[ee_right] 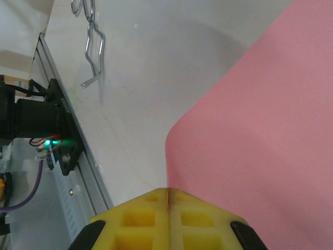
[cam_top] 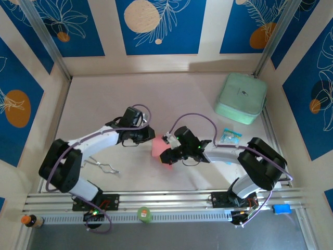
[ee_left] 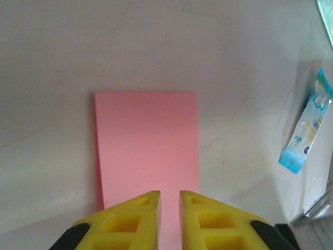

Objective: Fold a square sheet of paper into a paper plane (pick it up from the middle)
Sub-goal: Third fold the triangle at the center of the table.

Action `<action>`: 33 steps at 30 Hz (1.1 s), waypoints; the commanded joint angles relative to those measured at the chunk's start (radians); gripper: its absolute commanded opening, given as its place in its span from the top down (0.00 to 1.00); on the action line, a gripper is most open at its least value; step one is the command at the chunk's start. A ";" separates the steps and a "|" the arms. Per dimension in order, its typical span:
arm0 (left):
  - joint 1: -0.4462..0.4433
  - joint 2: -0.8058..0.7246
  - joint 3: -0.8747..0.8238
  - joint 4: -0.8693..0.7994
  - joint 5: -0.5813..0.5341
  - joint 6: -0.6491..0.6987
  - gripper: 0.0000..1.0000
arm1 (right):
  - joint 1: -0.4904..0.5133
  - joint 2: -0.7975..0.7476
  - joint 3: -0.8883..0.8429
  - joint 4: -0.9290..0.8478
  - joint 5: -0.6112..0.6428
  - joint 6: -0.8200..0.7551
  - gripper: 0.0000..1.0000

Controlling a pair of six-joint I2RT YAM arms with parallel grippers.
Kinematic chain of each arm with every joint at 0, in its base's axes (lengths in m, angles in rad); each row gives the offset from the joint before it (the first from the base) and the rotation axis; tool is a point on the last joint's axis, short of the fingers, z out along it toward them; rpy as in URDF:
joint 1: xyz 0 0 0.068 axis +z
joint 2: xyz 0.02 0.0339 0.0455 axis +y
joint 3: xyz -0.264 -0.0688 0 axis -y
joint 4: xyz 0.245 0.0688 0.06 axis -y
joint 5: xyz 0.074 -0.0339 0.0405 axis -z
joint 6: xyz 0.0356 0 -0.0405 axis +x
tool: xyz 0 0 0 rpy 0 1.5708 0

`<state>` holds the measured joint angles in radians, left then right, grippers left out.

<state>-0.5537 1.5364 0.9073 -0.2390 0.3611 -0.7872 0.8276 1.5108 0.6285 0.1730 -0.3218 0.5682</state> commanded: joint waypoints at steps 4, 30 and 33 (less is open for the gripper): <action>0.008 0.136 0.085 0.044 0.137 0.043 0.86 | 0.004 0.023 0.001 0.046 -0.016 0.026 0.99; -0.008 0.315 0.053 -0.001 0.118 0.079 0.89 | -0.068 0.068 0.009 -0.061 0.023 -0.023 0.98; -0.008 0.317 0.059 0.002 0.121 0.075 0.89 | -0.071 0.063 0.005 -0.070 0.051 -0.017 0.98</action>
<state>-0.5568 1.8359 0.9714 -0.1917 0.4976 -0.7261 0.7574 1.5757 0.6132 0.1551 -0.2871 0.5716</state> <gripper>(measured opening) 0.111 0.049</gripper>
